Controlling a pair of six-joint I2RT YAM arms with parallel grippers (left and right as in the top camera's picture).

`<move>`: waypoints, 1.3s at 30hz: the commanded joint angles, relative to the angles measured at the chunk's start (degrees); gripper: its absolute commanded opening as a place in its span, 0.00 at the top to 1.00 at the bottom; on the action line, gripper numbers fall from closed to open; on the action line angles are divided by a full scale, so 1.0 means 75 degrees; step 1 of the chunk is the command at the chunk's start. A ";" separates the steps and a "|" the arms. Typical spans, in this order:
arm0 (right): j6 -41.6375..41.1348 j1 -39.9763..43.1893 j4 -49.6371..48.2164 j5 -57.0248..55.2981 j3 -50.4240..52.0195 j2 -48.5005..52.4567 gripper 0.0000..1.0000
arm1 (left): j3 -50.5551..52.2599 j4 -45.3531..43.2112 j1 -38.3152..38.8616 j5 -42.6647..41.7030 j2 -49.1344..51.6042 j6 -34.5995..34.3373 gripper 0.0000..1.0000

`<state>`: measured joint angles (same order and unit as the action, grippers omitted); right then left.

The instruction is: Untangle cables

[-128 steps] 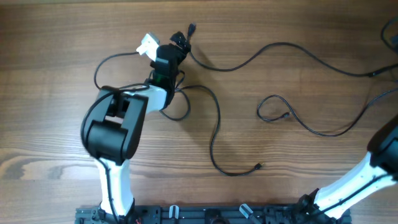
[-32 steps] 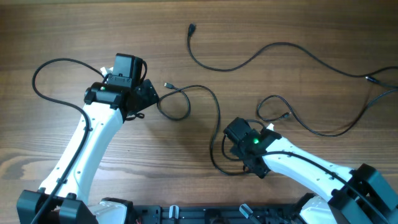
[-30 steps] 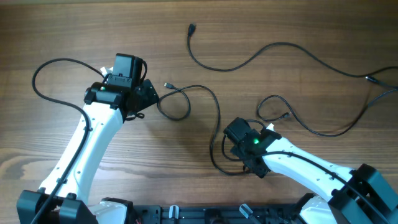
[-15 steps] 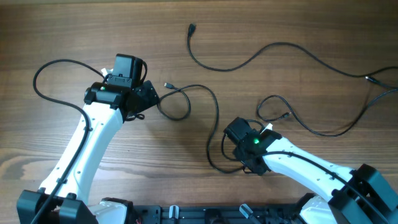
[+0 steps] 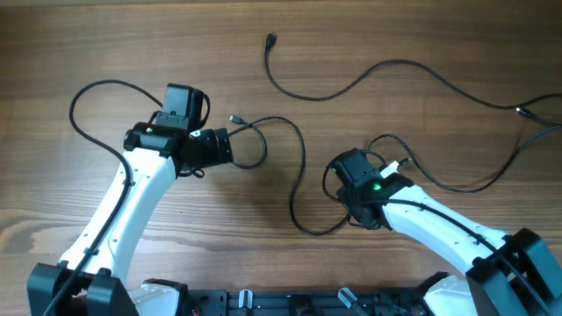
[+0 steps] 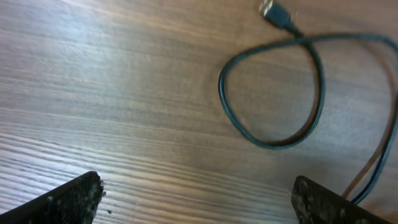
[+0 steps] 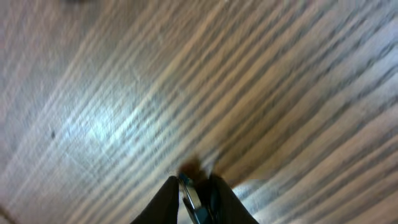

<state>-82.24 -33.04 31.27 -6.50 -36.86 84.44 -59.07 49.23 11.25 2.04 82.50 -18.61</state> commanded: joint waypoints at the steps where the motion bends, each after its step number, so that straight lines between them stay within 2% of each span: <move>1: 0.0169 0.0169 -0.0216 -0.0163 0.0169 0.0192 0.82 | 0.0318 -0.0154 0.0125 -0.0341 0.0061 0.0259 0.00; 8: 0.0172 0.0172 -0.0475 -0.0163 0.0169 0.0192 0.82 | 0.0752 -0.0886 0.0857 -0.0350 0.0402 0.0219 0.00; 10: 0.0178 0.0172 -0.0472 -0.0163 0.0169 0.0192 0.82 | 0.0799 -0.1201 0.0962 -0.0350 0.0691 -0.0134 0.01; 12: 0.0181 0.0172 -0.0469 -0.0163 0.0169 0.0192 0.82 | 0.0799 -0.1343 0.0973 -0.0350 0.0956 -0.0726 0.06; 14: 0.0178 0.0172 -0.0472 -0.0163 0.0169 0.0192 0.82 | 0.0799 -0.1437 0.0973 -0.0347 0.1192 -0.1227 0.18; 17: 0.0178 0.0172 -0.0475 -0.0163 0.0169 0.0192 0.82 | 0.0799 -0.1617 0.0973 -0.0323 0.1539 -0.1915 0.29; 20: 0.0181 0.0172 -0.0475 -0.0166 0.0169 0.0192 0.82 | 0.0799 -0.2011 0.0973 -0.0326 0.1903 -0.2416 0.27; 26: 0.0181 0.0172 -0.0475 -0.0172 0.0169 0.0192 0.81 | 0.0799 -0.2634 0.0973 -0.0291 0.2489 -0.2413 0.25; 28: 0.0213 0.0172 -0.0472 -0.0195 0.0169 0.0192 0.81 | 0.0799 -0.2658 0.0973 -0.0160 0.2640 -0.2413 0.33; 30: 0.0236 0.0172 -0.0472 -0.0195 0.0169 0.0192 0.81 | 0.0799 -0.2655 0.0973 -0.0061 0.2745 -0.2413 0.45; 33: 0.0350 0.0172 -0.0484 -0.0201 0.0169 0.0192 0.81 | 0.0799 -0.2643 0.0973 -0.0064 0.2882 -0.2413 0.71; 34: 0.0347 0.0172 -0.0481 -0.0213 0.0169 0.0192 0.81 | 0.0799 -0.2626 0.0973 -0.0064 0.2903 -0.2413 0.76; 37: 0.0350 0.0172 -0.0481 -0.0221 0.0169 0.0192 0.81 | 0.0807 -0.2567 0.0973 -0.0064 0.2903 -0.2413 0.82; 39: 0.0353 0.0172 -0.0481 -0.0221 0.0169 0.0192 0.81 | 0.0807 -0.2428 0.0973 0.0026 0.2903 -0.2410 0.95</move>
<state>-80.68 -31.99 27.57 -6.72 -36.67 84.86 -54.50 29.87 18.41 2.83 101.12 -36.23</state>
